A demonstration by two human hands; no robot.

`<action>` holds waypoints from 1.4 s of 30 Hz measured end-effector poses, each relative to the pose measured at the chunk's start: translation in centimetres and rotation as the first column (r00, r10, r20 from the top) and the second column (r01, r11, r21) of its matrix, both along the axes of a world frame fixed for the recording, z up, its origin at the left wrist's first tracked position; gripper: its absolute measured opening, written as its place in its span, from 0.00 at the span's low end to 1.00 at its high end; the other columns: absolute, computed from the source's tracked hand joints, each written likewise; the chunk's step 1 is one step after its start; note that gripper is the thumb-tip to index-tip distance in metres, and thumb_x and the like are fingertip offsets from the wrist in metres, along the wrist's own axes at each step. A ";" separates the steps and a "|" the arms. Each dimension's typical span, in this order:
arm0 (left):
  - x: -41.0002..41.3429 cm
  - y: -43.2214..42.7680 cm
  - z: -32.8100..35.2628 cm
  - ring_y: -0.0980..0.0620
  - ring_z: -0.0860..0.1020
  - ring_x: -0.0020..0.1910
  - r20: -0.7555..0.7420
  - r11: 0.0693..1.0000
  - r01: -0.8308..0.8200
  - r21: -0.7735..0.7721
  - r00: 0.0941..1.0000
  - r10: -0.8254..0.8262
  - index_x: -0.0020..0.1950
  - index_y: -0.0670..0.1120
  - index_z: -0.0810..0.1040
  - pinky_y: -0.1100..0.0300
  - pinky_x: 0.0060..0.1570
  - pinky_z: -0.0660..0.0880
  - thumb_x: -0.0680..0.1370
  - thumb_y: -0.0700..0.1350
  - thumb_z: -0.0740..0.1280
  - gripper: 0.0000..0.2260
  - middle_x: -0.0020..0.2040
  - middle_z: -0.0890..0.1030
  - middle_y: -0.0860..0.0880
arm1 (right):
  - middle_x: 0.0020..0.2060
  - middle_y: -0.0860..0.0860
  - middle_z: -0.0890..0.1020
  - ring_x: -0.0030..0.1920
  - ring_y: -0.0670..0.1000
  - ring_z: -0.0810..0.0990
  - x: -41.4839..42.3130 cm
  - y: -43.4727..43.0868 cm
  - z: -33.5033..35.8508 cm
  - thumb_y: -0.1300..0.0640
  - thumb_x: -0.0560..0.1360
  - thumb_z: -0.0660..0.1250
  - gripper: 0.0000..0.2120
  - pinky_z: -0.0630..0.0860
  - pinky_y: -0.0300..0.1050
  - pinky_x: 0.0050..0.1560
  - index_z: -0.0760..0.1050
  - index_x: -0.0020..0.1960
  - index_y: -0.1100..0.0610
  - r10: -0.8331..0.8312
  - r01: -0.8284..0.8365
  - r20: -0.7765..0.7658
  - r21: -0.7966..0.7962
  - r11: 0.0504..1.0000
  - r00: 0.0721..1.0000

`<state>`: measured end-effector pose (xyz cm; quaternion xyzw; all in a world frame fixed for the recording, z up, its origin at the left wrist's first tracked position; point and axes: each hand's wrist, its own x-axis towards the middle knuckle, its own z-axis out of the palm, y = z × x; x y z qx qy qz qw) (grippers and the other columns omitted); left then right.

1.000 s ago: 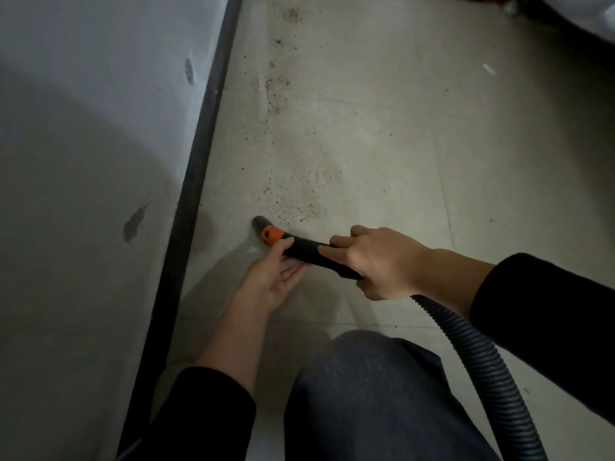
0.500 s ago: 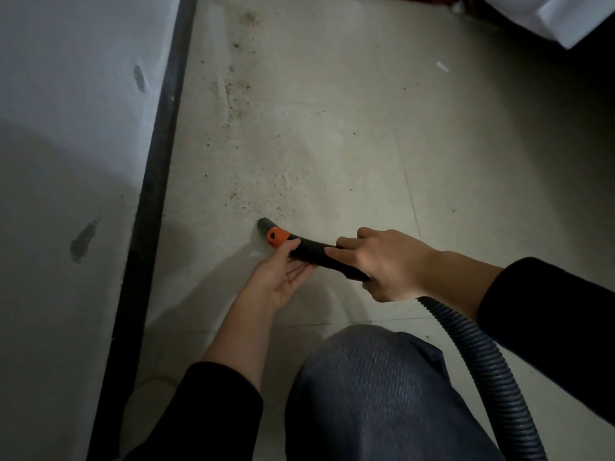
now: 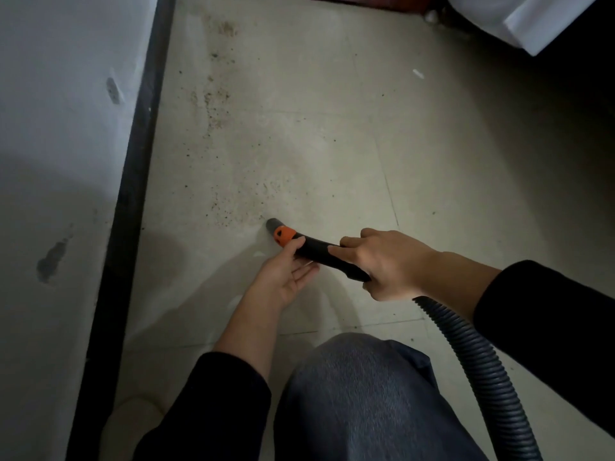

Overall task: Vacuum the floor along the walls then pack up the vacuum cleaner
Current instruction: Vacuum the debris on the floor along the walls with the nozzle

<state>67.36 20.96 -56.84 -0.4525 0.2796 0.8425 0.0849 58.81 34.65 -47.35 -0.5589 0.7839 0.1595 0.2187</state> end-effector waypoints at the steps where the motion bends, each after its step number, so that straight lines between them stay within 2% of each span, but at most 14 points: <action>1: -0.3 0.1 0.0 0.49 0.81 0.48 -0.002 1.000 0.002 0.001 1.000 -0.002 0.60 0.39 0.74 0.59 0.45 0.78 0.80 0.46 0.66 0.14 0.49 0.81 0.41 | 0.48 0.48 0.74 0.45 0.50 0.70 -0.1 0.1 0.1 0.58 0.72 0.66 0.27 0.67 0.44 0.37 0.65 0.70 0.52 -0.005 0.005 -0.001 0.006 1.000 1.000; 9: -1.9 0.6 -0.1 0.49 0.81 0.46 0.008 0.999 -0.044 0.028 0.999 0.044 0.52 0.40 0.76 0.58 0.43 0.78 0.79 0.46 0.67 0.09 0.48 0.82 0.42 | 0.46 0.48 0.74 0.44 0.51 0.71 -0.8 -0.1 0.5 0.58 0.71 0.66 0.22 0.73 0.46 0.39 0.68 0.64 0.53 -0.043 0.042 0.009 0.040 0.998 0.999; 17: -0.7 -0.9 -0.5 0.50 0.81 0.49 0.016 0.998 -0.058 0.006 0.998 0.058 0.61 0.39 0.75 0.60 0.42 0.78 0.80 0.48 0.66 0.15 0.50 0.82 0.43 | 0.46 0.48 0.74 0.44 0.51 0.71 -0.3 -1.5 -0.1 0.58 0.71 0.66 0.21 0.70 0.45 0.36 0.68 0.63 0.53 -0.010 0.010 0.021 -0.016 1.000 1.000; 33: 1.7 -3.1 0.1 0.50 0.80 0.47 0.043 0.982 -0.184 0.043 0.982 0.182 0.60 0.39 0.75 0.59 0.42 0.77 0.80 0.48 0.66 0.14 0.49 0.81 0.43 | 0.45 0.48 0.74 0.44 0.52 0.71 1.6 -4.6 0.0 0.58 0.71 0.68 0.24 0.75 0.48 0.39 0.68 0.65 0.53 0.035 -0.033 0.051 -0.040 0.999 0.998; 40: 2.2 -4.2 0.1 0.50 0.80 0.48 0.056 0.971 -0.234 0.039 0.971 0.232 0.59 0.39 0.75 0.60 0.40 0.77 0.80 0.48 0.66 0.14 0.49 0.81 0.43 | 0.46 0.49 0.74 0.43 0.51 0.70 1.9 -6.2 -0.4 0.58 0.71 0.67 0.24 0.69 0.45 0.35 0.67 0.66 0.53 0.048 -0.046 0.050 -0.038 0.998 0.998; 42: 2.4 -4.6 0.0 0.50 0.80 0.47 0.058 0.970 -0.241 0.031 0.969 0.239 0.59 0.39 0.75 0.60 0.39 0.77 0.80 0.48 0.66 0.14 0.49 0.81 0.43 | 0.46 0.49 0.74 0.44 0.51 0.70 2.0 -6.6 -0.4 0.58 0.71 0.67 0.25 0.70 0.46 0.36 0.67 0.66 0.53 0.051 -0.049 0.051 -0.042 0.998 0.997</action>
